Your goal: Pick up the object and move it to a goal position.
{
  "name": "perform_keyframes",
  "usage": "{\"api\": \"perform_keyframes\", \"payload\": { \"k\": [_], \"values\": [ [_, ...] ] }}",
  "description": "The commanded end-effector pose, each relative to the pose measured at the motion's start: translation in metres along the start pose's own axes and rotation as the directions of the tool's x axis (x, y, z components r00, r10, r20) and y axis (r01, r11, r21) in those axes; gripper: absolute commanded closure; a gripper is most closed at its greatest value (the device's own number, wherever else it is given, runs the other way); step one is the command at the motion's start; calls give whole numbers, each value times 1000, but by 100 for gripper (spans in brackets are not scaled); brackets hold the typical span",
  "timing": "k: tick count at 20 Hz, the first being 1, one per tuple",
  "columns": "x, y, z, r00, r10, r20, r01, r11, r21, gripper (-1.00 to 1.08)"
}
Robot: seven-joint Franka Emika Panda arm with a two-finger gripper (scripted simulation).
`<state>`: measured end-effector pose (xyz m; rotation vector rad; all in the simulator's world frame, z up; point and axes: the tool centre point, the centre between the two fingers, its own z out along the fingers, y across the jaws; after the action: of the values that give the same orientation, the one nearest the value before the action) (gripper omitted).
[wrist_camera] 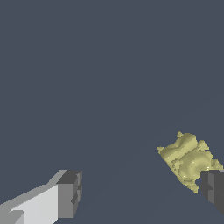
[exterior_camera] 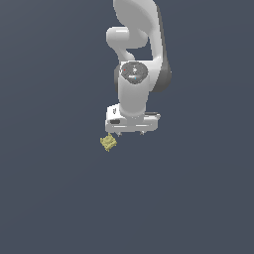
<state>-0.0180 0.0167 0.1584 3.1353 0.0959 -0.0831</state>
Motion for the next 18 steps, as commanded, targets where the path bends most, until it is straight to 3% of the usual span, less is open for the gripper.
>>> {"api": "perform_keyframes", "payload": {
  "k": [1, 10, 18],
  "values": [
    [-1, 4, 2, 1000, -19, -1, 19, 1000, 0, -92],
    [-6, 27, 17, 989, -145, -12, 145, 989, -1, -92],
    [-14, 56, 36, 953, -303, -24, 303, 953, -7, -92]
  ]
}}
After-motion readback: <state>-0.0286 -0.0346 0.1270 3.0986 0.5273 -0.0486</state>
